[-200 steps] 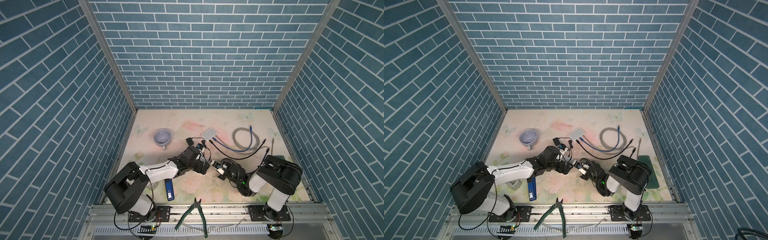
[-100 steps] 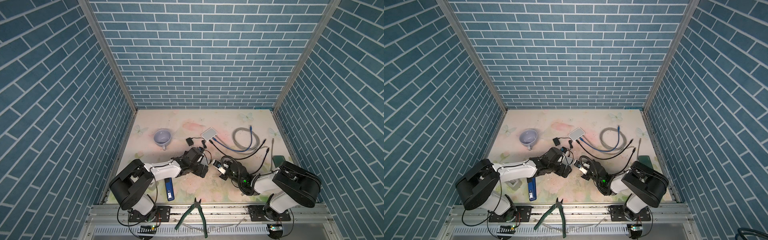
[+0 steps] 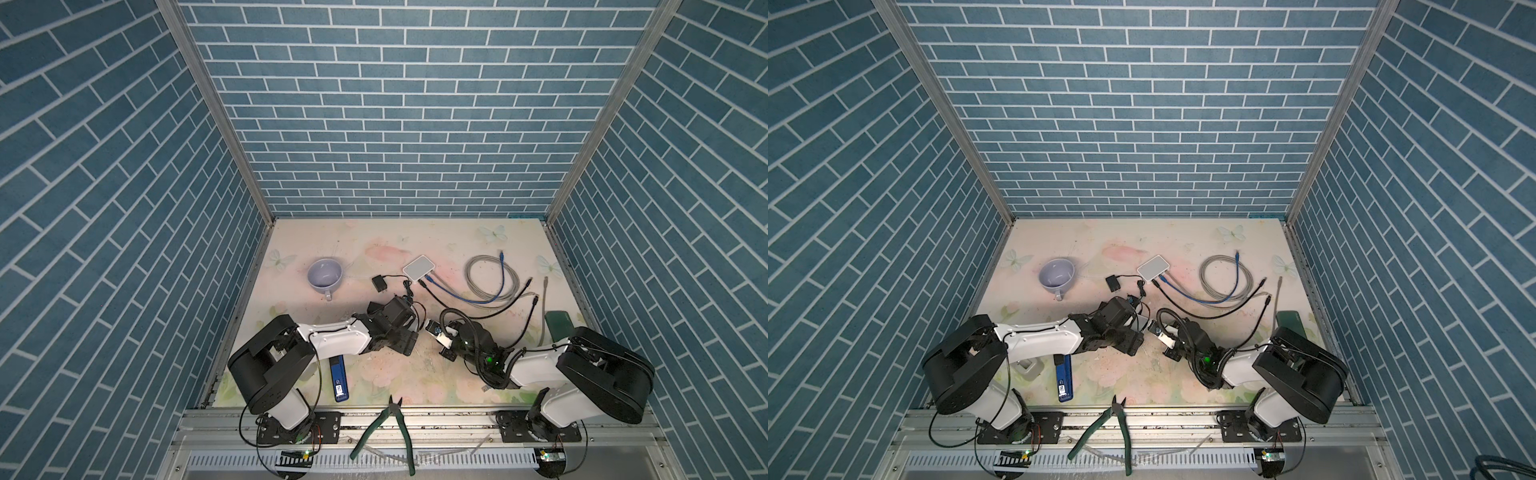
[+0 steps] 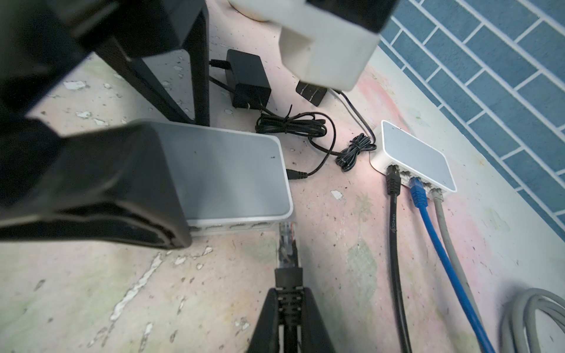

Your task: Insert the plug into the switch port

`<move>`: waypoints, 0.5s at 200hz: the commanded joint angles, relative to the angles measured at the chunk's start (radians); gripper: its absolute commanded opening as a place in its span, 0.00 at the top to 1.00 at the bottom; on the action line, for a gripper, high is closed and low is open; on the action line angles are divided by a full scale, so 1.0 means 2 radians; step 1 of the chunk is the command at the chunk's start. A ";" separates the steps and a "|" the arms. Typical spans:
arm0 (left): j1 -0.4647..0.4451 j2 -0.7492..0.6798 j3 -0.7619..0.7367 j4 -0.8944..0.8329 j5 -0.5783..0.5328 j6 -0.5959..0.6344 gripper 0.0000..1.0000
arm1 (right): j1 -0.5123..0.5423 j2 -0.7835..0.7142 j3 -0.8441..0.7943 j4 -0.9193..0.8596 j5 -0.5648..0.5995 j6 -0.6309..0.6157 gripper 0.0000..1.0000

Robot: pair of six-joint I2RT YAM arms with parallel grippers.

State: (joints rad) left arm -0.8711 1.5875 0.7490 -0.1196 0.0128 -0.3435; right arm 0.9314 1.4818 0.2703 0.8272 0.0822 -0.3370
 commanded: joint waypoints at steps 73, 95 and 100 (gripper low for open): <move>-0.002 -0.009 -0.024 0.006 0.001 -0.003 0.36 | 0.000 -0.038 0.028 -0.079 -0.049 0.038 1.00; -0.002 -0.035 -0.040 0.025 -0.002 -0.002 0.37 | 0.000 -0.043 0.029 -0.097 -0.055 0.046 1.00; -0.002 -0.040 -0.043 0.031 -0.001 0.000 0.37 | 0.000 -0.043 0.030 -0.097 -0.054 0.048 1.00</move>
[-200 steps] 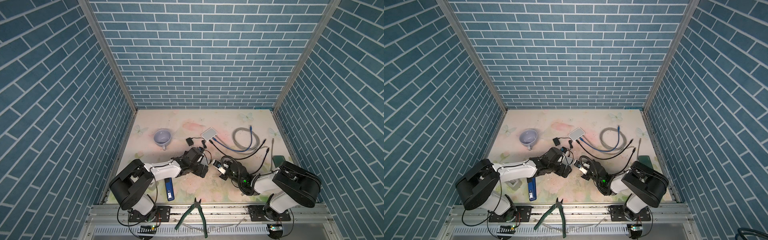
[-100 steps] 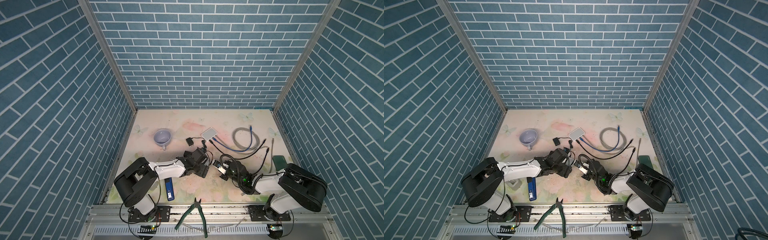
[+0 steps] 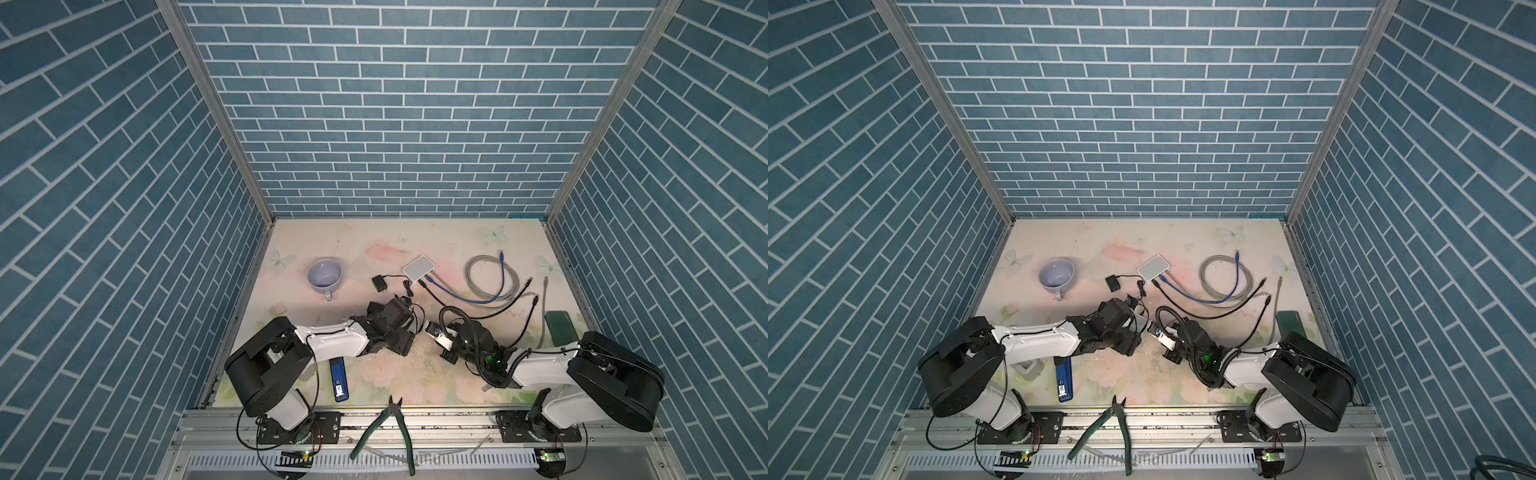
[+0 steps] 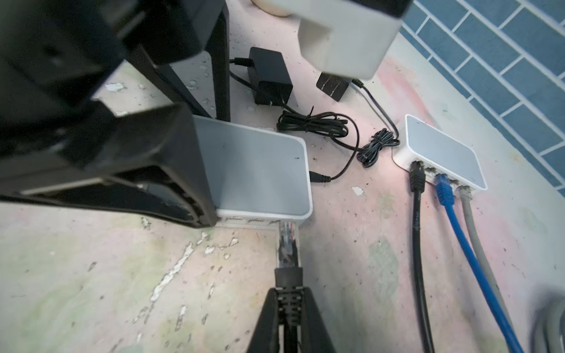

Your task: Insert the plug into the switch port

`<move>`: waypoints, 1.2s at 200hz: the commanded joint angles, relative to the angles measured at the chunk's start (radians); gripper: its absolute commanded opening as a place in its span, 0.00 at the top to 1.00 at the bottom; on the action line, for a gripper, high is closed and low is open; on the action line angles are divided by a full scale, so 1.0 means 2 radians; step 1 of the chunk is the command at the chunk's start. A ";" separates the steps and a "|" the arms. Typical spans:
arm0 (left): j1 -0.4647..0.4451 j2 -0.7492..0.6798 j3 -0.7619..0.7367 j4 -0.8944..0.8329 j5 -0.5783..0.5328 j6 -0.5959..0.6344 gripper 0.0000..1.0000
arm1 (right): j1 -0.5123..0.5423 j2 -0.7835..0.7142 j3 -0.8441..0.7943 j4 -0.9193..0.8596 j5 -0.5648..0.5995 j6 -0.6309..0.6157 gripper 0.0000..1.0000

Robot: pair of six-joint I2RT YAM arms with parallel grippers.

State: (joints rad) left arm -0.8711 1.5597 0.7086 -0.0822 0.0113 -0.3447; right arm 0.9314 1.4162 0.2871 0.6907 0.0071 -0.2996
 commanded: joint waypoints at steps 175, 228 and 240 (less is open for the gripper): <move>-0.002 -0.091 -0.050 0.041 -0.005 0.015 0.38 | -0.001 0.025 0.055 -0.043 -0.038 0.026 1.00; -0.003 -0.083 -0.046 0.042 0.017 0.022 0.38 | -0.002 0.027 0.055 -0.030 -0.031 0.026 1.00; -0.005 -0.076 -0.043 0.037 0.017 0.024 0.38 | -0.003 0.024 0.058 -0.030 -0.034 0.023 1.00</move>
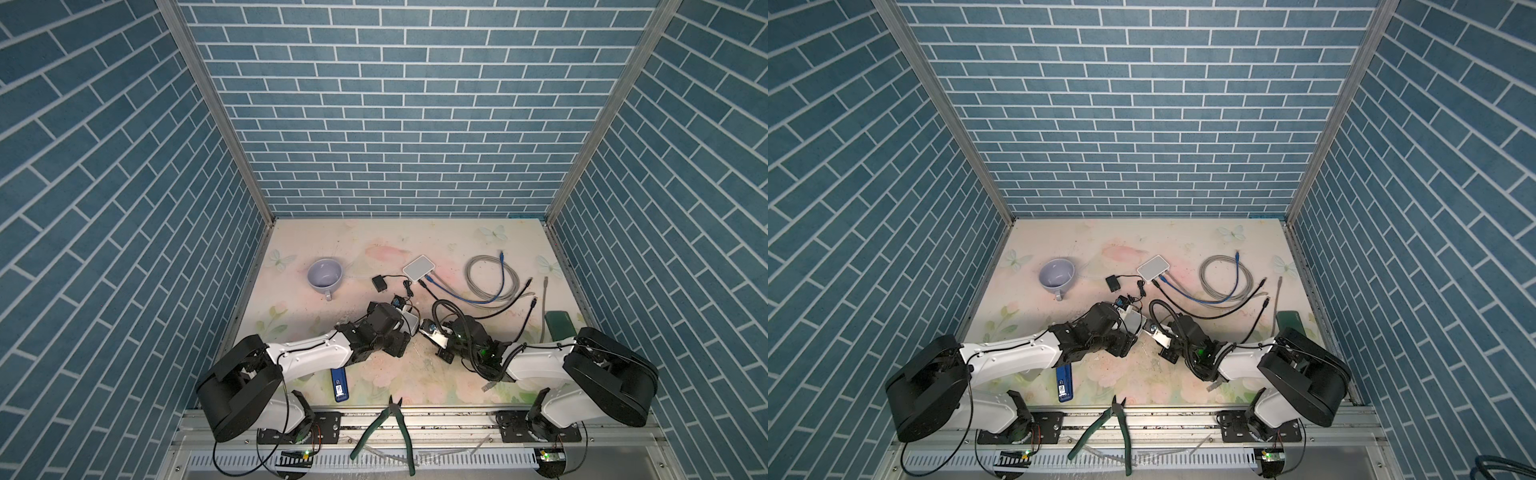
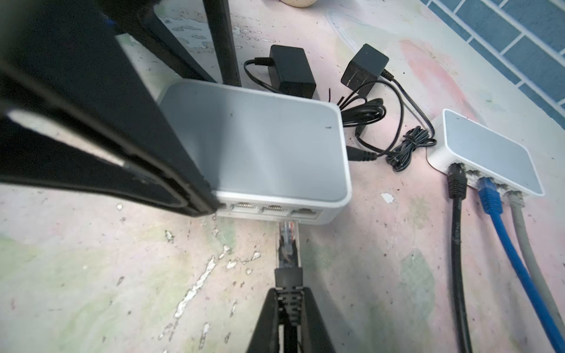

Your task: Insert the plug into the switch port

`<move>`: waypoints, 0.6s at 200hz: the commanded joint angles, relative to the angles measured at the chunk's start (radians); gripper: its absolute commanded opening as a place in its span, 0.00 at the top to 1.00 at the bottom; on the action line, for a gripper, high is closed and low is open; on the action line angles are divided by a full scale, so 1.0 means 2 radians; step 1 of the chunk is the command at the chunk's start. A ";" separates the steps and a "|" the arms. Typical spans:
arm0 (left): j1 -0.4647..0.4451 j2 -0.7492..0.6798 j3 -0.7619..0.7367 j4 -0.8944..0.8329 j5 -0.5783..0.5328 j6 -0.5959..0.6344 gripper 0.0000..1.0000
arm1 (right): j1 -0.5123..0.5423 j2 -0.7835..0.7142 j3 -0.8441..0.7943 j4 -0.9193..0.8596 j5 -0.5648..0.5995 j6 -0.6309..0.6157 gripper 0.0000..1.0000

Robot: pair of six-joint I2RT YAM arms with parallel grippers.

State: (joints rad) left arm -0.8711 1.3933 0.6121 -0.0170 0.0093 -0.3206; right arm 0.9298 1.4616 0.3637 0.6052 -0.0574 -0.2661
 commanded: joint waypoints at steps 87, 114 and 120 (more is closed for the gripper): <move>-0.015 0.008 0.008 -0.007 0.005 0.022 0.38 | -0.013 0.010 0.046 -0.009 -0.012 -0.005 1.00; -0.019 0.003 0.008 0.003 0.003 0.023 0.37 | -0.015 0.018 0.056 -0.009 -0.012 0.001 1.00; -0.021 0.002 0.008 0.004 0.000 0.022 0.37 | -0.015 0.018 0.058 -0.009 -0.012 0.004 1.00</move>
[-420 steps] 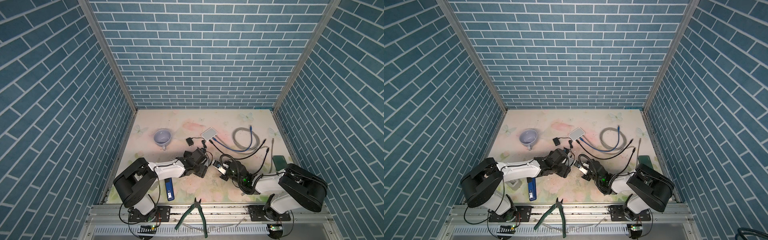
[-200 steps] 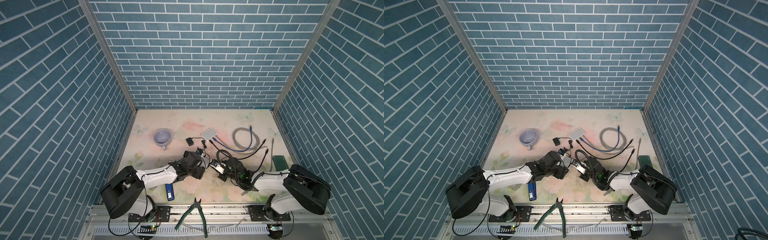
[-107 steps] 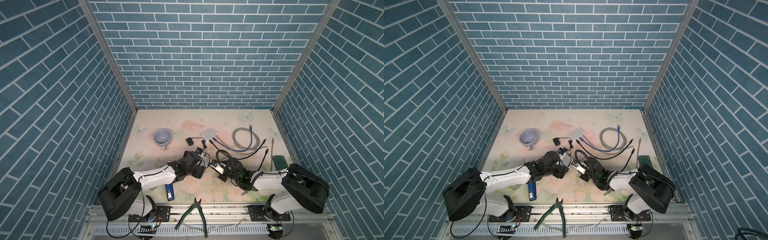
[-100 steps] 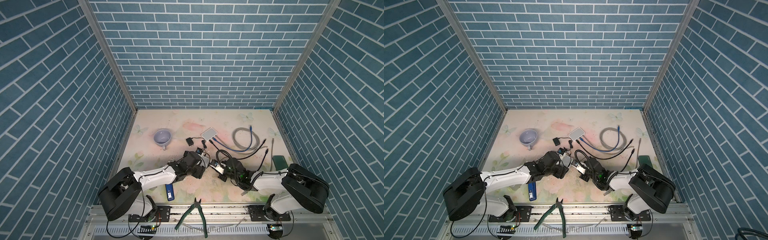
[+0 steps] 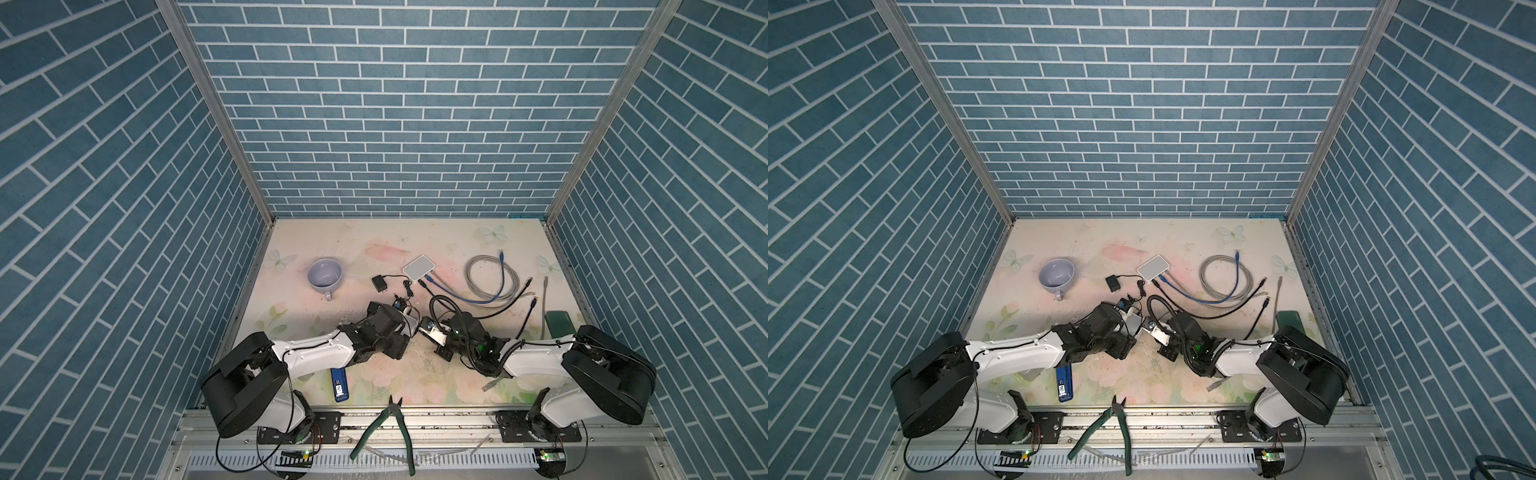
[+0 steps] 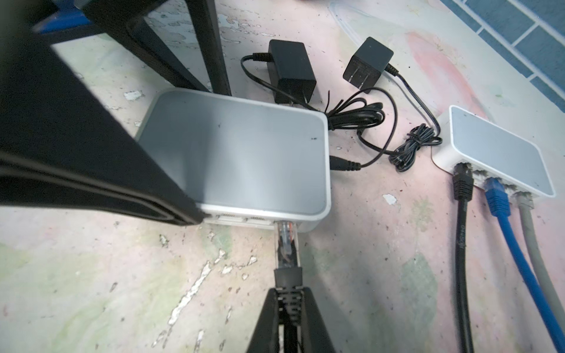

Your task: Insert the plug into the switch port

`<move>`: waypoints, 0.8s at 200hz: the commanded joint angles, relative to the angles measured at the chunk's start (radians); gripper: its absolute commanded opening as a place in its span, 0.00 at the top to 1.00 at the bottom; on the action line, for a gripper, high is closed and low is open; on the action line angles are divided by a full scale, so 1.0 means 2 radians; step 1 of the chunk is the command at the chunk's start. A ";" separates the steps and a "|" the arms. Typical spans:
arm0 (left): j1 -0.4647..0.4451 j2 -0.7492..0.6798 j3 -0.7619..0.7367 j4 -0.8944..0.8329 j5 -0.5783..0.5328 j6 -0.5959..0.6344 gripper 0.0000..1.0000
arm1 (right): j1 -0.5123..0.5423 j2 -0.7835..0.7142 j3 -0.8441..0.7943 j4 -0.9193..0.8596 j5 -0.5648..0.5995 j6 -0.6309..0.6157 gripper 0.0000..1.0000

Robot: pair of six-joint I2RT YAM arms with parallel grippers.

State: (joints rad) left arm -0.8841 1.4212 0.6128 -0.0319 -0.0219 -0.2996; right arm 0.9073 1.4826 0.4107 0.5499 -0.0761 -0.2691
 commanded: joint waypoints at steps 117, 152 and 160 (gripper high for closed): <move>-0.033 -0.012 -0.013 0.104 0.063 -0.006 0.38 | -0.003 -0.020 0.047 0.042 -0.003 0.030 1.00; -0.047 -0.007 0.004 0.104 0.091 0.015 0.38 | -0.002 -0.014 0.055 0.041 -0.022 0.021 1.00; -0.051 -0.005 0.008 0.106 0.098 0.017 0.38 | -0.002 -0.012 0.057 0.047 -0.024 0.021 1.00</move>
State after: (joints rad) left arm -0.9150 1.4197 0.5892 0.0654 -0.0586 -0.3332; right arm 0.8974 1.4693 0.4324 0.5308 -0.0772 -0.2321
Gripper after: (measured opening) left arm 0.743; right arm 0.127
